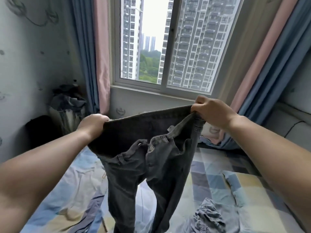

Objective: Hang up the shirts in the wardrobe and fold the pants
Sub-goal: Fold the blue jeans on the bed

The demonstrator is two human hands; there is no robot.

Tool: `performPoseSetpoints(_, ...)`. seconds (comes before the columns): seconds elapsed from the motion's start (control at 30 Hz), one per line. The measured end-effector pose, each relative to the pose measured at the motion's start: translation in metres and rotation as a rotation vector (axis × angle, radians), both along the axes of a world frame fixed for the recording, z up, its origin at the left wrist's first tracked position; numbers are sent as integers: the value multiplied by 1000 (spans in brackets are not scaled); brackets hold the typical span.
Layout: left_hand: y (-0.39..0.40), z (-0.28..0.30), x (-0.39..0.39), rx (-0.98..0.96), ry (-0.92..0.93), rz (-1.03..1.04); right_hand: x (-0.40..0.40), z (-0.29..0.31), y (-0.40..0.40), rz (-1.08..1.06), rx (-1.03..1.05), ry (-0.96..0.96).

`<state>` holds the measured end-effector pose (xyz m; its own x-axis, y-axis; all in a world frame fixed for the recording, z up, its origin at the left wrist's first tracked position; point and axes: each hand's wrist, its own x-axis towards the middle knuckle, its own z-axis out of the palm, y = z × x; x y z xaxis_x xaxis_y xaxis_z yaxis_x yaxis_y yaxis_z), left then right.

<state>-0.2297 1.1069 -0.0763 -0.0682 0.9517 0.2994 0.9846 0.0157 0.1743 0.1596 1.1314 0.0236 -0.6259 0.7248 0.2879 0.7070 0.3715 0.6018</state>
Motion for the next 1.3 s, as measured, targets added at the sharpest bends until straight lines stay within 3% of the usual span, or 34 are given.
performPoseSetpoints(0.1, -15, -9, -14, -97, -78, 192, 11, 1, 10, 13, -74, 319)
performPoseSetpoints(0.2, -18, -9, -15, -107, -186, 252, 19, -8, 17, 84, -56, 173)
performPoseSetpoints(0.27, -16, -9, -11, -49, -483, 255, 29, -13, 19, 126, -84, 154)
performPoseSetpoints(0.37, -11, 1, 3, 140, -996, 248, 39, -22, 25, 31, -157, 383)
performPoseSetpoints(0.5, -3, 27, 27, 311, -1357, 161, 50, -27, 35, -32, -103, 252)
performPoseSetpoints(0.63, 4, 53, 55, 421, -1355, 29, 72, -11, 35, -172, -50, 189)
performPoseSetpoints(0.8, 9, 95, 107, 478, -1289, -200, 114, 29, 22, -385, 199, 99)
performPoseSetpoints(1.03, 12, 178, 207, 533, -1425, -464, 193, 115, 0, -578, 239, 426)
performPoseSetpoints(1.3, -16, 255, 227, 621, -1748, -620, 200, 256, 8, -397, 483, 633)
